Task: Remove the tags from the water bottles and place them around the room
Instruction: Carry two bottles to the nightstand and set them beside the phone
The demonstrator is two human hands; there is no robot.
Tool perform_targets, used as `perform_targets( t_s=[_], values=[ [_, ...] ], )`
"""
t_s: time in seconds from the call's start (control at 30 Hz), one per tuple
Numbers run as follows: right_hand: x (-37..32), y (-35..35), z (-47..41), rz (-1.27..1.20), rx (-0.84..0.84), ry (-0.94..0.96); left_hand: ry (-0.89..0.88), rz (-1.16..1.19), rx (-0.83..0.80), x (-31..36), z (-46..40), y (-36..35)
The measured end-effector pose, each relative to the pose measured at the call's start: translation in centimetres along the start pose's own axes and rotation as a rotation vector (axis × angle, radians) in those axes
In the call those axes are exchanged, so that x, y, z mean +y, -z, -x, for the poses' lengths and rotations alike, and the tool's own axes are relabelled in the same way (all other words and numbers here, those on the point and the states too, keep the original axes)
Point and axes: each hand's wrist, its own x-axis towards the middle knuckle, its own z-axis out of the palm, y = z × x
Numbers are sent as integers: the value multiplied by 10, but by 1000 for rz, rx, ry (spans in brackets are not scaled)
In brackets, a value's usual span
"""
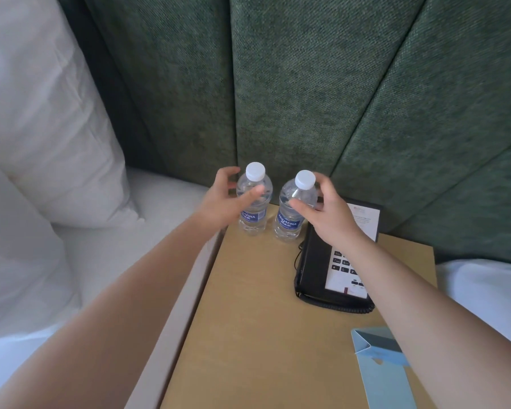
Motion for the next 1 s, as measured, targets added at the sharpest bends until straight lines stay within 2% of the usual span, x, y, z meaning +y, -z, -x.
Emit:
perform_targets(
  t_s=[0.1,0.17,0.27,0.5,0.6,0.73,1.0],
  values=[
    [6,7,0,-17,-104,-83,32,93,-237,1,0,15],
    [10,8,0,-41,-141,-115,-4,104,-282,0,0,16],
    [12,2,-2,-72,-100,-104,-51,93,-176,-1,-3,10],
    [7,0,-21,-48,-36,-67,-113,-116,119,-6,-20,-11],
    [4,-4,-24,-77,-9,-78,-121,-146,149,-7,-28,-14],
    [-1,-15,-26,-56,149,-54,-131,-147,167,-8,-36,-15],
    [-2,-23,-28,-73,261,-73,-147,-182,182,-6,-41,-17]
  ],
)
